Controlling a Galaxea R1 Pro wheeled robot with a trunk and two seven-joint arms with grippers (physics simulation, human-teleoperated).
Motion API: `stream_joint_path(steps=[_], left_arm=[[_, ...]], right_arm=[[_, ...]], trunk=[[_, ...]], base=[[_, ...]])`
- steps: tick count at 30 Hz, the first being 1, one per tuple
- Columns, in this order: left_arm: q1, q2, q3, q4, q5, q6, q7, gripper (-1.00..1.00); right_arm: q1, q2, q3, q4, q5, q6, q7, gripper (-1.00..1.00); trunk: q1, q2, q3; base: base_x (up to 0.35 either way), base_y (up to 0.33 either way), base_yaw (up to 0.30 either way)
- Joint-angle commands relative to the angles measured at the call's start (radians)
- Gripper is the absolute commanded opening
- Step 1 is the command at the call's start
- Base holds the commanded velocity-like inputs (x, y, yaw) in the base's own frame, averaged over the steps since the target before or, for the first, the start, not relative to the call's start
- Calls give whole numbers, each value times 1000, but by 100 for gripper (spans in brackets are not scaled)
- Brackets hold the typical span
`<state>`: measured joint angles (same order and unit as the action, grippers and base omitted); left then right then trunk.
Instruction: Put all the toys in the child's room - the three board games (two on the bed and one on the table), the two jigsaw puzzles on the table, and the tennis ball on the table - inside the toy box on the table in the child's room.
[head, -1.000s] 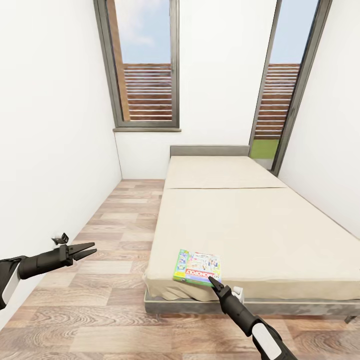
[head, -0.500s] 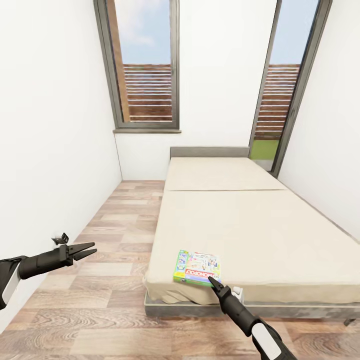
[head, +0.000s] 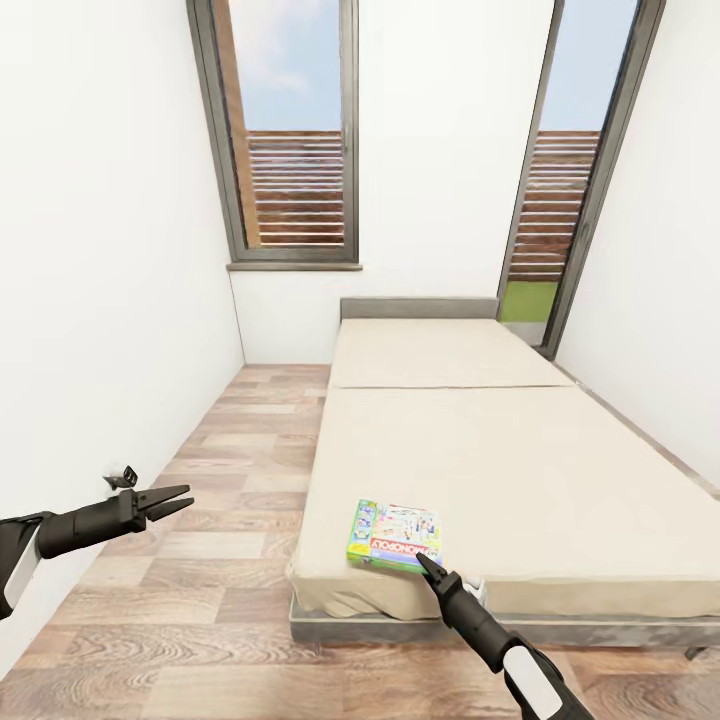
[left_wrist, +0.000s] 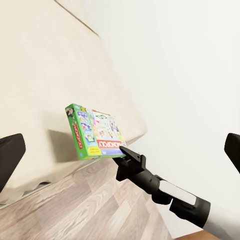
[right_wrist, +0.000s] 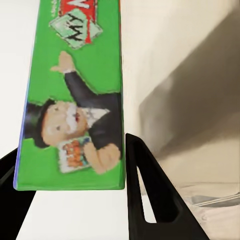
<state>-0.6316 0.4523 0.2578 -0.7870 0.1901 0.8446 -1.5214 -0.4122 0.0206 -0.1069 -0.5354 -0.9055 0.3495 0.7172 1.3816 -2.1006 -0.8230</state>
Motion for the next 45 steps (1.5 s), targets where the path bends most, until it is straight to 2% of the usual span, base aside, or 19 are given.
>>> stream_joint_path(steps=[1, 8, 13, 16, 22, 28, 32, 35, 39, 45], left_arm=[[0, 0, 0, 0, 0, 10, -3, 100], [0, -1, 0, 0, 0, 10, -2, 100], [0, -1, -1, 0, 0, 10, 0, 100], [0, -1, -1, 0, -1, 10, 2, 100], [0, -4, -2, 0, -4, 10, 4, 100], [0, -3, 0, 0, -5, 10, 5, 100], [0, -1, 1, 0, -3, 10, 21, 100], [0, 0, 1, 0, -2, 11, 27, 100], [0, -2, 1, 0, -2, 11, 30, 100], [-1, -3, 2, 0, -1, 11, 30, 100]], right_arm=[[0, 1, -4, 0, -4, 8, 2, -100], [-2, 3, 3, -9, 0, 10, 1, -100], [-14, 27, 5, -11, 6, 23, -4, -100], [-21, 41, 10, -22, 11, 42, -35, -100], [-25, 43, 25, -88, 11, 68, -114, -100], [-26, 41, 29, -141, 9, 114, -132, -100], [-25, 32, 28, -182, 7, 185, -122, -100], [-23, 23, 25, -204, 6, 209, -98, -100], [-20, 9, 24, -233, 11, 217, -57, -100], [-14, 6, 29, -242, 12, 216, -31, -100]], trunk=[[-4, 7, 2], [-31, 56, 24], [-50, 91, 40], [-62, 112, 49], [-85, 154, 68], [-108, 196, 87], [-123, 224, 99], [-134, 245, 109], [-150, 273, 121], [-173, 315, 140]], base=[[0, 0, 0], [0, 0, 0], [0, 0, 0], [0, 0, 0], [0, 0, 0], [0, 0, 0], [0, 0, 0], [0, 0, 0], [0, 0, 0], [0, 0, 0]])
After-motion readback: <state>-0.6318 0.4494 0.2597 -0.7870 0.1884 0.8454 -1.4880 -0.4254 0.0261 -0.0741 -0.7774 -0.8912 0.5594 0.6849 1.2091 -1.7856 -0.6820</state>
